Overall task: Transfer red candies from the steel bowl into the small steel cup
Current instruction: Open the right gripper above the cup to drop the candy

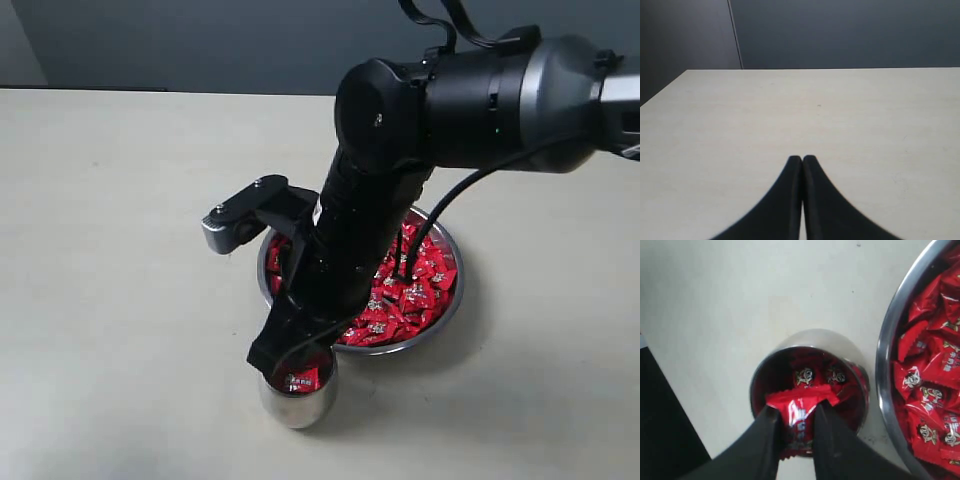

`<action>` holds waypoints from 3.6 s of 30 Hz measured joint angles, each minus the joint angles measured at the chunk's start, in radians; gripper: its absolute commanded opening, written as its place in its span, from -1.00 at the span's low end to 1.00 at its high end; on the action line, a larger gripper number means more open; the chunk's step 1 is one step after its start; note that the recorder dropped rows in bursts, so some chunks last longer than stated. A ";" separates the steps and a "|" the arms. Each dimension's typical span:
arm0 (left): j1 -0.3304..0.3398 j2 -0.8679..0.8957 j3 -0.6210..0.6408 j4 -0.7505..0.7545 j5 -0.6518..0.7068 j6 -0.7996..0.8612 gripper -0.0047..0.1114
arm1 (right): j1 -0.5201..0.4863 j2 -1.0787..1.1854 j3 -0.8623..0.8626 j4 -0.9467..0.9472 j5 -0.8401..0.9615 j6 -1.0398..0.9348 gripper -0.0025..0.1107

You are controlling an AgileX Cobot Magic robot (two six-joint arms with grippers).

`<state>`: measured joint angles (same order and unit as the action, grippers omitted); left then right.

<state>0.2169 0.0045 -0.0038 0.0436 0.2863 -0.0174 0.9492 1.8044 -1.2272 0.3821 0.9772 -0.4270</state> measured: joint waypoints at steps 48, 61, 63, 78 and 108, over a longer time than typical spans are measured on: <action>0.000 0.000 0.000 0.000 0.000 0.000 -0.91 | 0.000 0.000 0.000 -0.089 0.000 0.031 -0.02; 0.000 0.000 0.000 0.000 0.000 0.000 -0.91 | 0.010 -0.006 -0.019 -0.065 -0.002 0.063 -0.02; 0.000 0.000 0.000 0.000 0.000 0.000 -0.91 | 0.010 -0.006 -0.019 -0.075 -0.004 0.083 -0.02; 0.000 0.000 0.000 0.000 0.000 0.000 -0.91 | 0.021 -0.004 -0.031 -0.081 0.012 0.102 -0.02; 0.000 0.000 0.000 0.000 0.000 0.000 -0.91 | 0.029 0.004 -0.072 -0.140 0.055 0.259 -0.02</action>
<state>0.2169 0.0045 -0.0038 0.0436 0.2863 -0.0174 0.9779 1.8087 -1.2988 0.2422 1.0320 -0.1679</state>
